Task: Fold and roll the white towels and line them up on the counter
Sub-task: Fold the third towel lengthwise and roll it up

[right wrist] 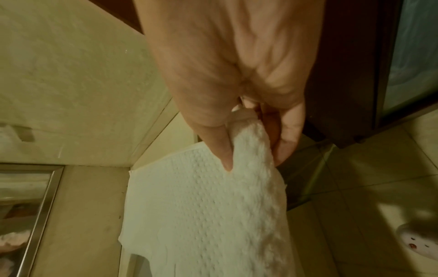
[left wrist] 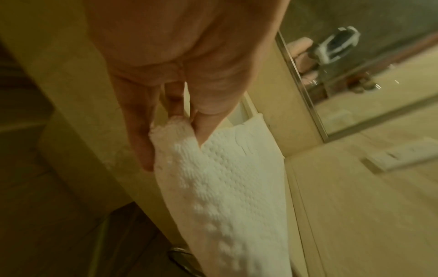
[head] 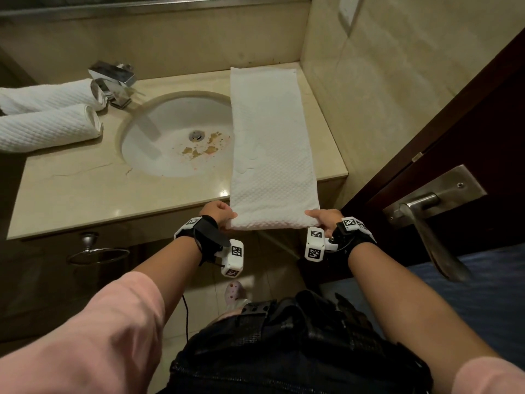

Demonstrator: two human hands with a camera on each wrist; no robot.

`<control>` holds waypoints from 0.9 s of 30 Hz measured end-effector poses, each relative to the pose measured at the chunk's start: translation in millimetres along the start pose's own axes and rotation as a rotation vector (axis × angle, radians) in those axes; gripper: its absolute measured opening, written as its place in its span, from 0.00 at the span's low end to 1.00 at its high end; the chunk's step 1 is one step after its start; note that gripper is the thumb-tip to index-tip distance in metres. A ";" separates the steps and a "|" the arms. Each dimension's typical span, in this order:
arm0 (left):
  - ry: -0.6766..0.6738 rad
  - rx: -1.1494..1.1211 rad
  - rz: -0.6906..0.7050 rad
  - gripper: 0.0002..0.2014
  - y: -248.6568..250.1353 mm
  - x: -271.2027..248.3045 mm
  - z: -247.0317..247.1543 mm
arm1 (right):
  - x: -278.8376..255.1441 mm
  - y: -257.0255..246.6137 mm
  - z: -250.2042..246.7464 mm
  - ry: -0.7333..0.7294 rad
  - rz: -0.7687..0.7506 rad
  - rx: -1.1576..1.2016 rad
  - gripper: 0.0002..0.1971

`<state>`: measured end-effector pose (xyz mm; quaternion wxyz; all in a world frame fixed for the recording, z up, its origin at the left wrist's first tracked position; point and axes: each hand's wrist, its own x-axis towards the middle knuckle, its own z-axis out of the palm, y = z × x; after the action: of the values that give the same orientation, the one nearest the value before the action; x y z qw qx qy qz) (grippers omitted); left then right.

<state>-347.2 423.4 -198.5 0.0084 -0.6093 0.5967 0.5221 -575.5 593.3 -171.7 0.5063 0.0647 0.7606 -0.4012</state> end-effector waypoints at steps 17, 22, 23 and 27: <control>-0.060 1.086 0.768 0.28 31.9 -30.3 55.9 | -13.9 -10.0 -9.0 -0.214 0.112 0.154 0.06; 0.029 1.146 0.806 0.21 33.3 -31.6 92.2 | -4.4 -9.7 -9.1 -0.184 0.101 0.112 0.06; 0.056 1.156 0.794 0.16 35.4 -31.9 95.6 | -0.8 -8.7 -9.3 -0.186 0.086 0.088 0.07; 0.051 1.183 0.774 0.11 48.4 -28.3 95.7 | 8.0 -6.7 -8.0 -0.130 0.065 0.039 0.09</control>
<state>-435.5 490.3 -194.1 0.1380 -0.2586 0.9541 0.0614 -588.4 591.8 -173.3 0.5659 0.0732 0.7157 -0.4027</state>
